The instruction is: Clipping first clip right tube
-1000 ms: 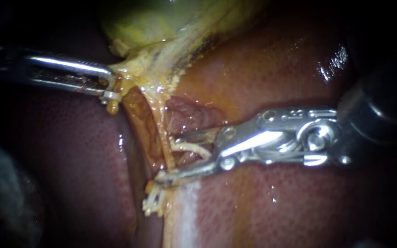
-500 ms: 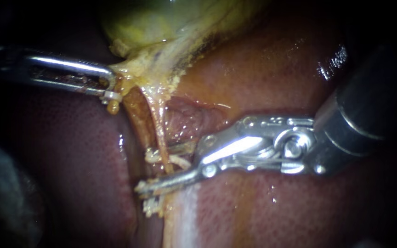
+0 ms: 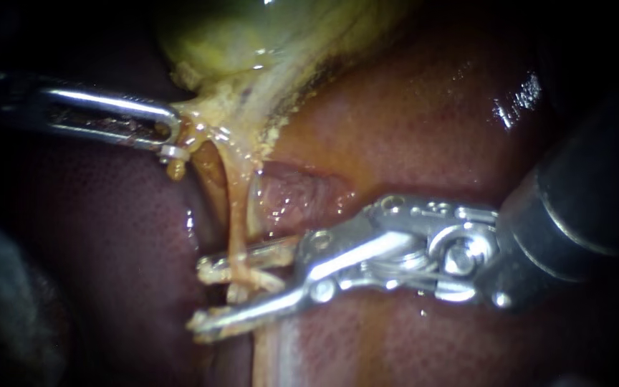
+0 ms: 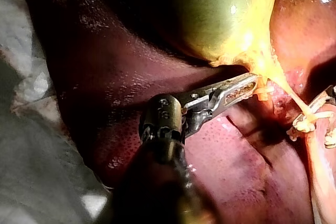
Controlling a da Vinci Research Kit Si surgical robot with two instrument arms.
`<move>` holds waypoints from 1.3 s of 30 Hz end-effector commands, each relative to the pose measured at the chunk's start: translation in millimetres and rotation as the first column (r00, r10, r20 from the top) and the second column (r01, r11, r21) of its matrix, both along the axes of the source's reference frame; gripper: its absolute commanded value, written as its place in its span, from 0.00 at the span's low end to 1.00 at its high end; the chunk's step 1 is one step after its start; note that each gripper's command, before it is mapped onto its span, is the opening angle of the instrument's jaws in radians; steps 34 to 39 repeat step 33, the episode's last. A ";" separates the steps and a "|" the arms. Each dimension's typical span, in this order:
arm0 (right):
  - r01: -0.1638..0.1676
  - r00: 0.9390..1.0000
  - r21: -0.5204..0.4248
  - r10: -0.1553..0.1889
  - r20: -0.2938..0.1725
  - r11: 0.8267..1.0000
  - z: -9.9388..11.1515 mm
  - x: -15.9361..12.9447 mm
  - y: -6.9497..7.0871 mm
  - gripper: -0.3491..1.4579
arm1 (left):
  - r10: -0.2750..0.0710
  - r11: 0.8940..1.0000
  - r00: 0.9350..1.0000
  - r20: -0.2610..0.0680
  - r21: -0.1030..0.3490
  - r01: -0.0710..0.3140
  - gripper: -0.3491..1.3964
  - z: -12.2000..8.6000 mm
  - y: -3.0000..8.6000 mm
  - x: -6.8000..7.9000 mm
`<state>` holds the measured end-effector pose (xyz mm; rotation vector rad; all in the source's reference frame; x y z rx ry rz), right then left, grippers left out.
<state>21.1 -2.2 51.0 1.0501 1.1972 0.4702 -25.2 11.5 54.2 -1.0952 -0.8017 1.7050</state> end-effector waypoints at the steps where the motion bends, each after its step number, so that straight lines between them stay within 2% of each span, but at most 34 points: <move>1: -0.003 1.000 0.000 0.003 0.003 1.000 0.0 0.0 0.1 0.41 | 0.000 1.000 1.000 0.000 0.000 0.000 0.00 0.0 0.0 0.0; 4: -0.019 1.000 -0.002 0.019 0.009 1.000 0.3 -0.3 0.4 0.34 | 0.000 1.000 1.000 0.000 0.000 0.000 0.00 0.0 0.0 0.0; 8: -0.045 0.999 -0.002 0.045 0.022 0.999 0.9 -0.8 0.8 0.19 | 0.000 1.000 1.000 0.000 0.000 0.000 0.00 0.0 0.0 0.0; 12: -0.052 0.998 0.018 0.052 0.035 0.998 1.2 -1.3 0.9 0.07 | 0.000 1.000 1.000 0.000 0.000 0.000 0.00 0.0 0.0 -0.1; 13: -0.052 0.998 0.024 0.051 0.037 0.998 1.2 -1.4 0.9 0.01 | 0.000 1.000 1.000 0.000 0.000 0.000 0.00 0.0 0.0 -0.1; 23: -0.048 0.998 0.037 0.046 0.046 0.998 2.1 -2.1 0.0 0.00 | -0.001 1.000 1.000 0.000 0.000 0.001 0.00 0.0 0.0 -0.1; 39: -0.046 0.998 0.036 0.044 0.045 0.998 2.5 -2.1 -0.1 0.00 | -0.001 1.000 1.000 0.000 0.000 0.001 0.00 0.1 0.0 -0.2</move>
